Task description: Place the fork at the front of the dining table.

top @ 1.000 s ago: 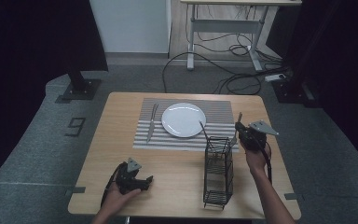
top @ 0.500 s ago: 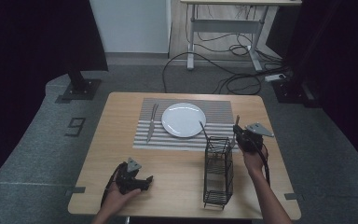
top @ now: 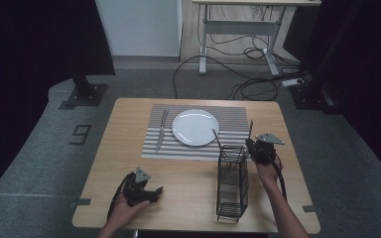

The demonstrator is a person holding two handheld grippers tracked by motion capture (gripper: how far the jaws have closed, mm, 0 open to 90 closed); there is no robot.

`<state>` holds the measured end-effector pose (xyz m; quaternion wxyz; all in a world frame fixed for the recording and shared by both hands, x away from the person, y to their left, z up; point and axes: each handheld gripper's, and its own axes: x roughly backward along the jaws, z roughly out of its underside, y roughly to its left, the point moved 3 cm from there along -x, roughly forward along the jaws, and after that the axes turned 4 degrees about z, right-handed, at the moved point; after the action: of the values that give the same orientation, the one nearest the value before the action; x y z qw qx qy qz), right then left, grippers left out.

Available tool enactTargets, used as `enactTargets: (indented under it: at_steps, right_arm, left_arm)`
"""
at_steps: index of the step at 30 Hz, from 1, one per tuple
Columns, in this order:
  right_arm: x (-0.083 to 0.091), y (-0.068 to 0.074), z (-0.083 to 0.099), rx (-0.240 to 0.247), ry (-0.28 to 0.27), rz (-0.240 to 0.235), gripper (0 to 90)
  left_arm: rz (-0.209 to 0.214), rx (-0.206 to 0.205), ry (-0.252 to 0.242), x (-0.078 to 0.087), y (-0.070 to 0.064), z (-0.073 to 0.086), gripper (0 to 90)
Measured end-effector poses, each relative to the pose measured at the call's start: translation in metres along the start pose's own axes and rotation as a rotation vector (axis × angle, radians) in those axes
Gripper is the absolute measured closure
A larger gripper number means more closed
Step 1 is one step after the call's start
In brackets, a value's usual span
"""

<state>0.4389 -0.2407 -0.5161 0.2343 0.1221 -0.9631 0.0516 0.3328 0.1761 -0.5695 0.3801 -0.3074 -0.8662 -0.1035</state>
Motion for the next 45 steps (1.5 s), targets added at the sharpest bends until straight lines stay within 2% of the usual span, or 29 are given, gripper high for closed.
enactTargets:
  at_steps: [15,18,20,24,28,35,42,45]
  right_arm:
    - [-0.003,-0.005,0.006,-0.004,0.001,0.016,86.1]
    - [-0.001,-0.008,0.003,0.003,0.005,0.023,86.2]
    - [0.003,-0.01,0.0,-0.008,0.007,0.016,86.2]
    - [0.006,-0.01,-0.001,-0.002,0.029,0.002,86.1]
    - [-0.001,-0.008,0.002,0.011,0.052,-0.001,86.0]
    - [-0.018,-0.009,0.003,-0.032,0.039,0.009,86.0]
    - [-0.032,-0.015,0.008,-0.12,0.033,0.012,86.0]
    - [-0.034,-0.016,0.009,-0.139,0.032,0.011,86.0]
  left_arm:
    - [0.0,0.0,0.0,0.0,0.0,0.0,14.0]
    - [0.0,0.0,0.0,0.0,0.0,0.0,14.0]
    - [0.0,0.0,0.0,0.0,0.0,0.0,14.0]
    - [0.0,0.0,0.0,0.0,0.0,0.0,14.0]
    - [0.0,0.0,0.0,0.0,0.0,0.0,14.0]
    - [0.0,0.001,0.0,0.0,0.0,0.0,14.0]
    - [0.0,0.0,0.0,0.0,0.0,0.0,13.9]
    - [0.0,0.001,0.0,0.0,0.0,0.0,13.9]
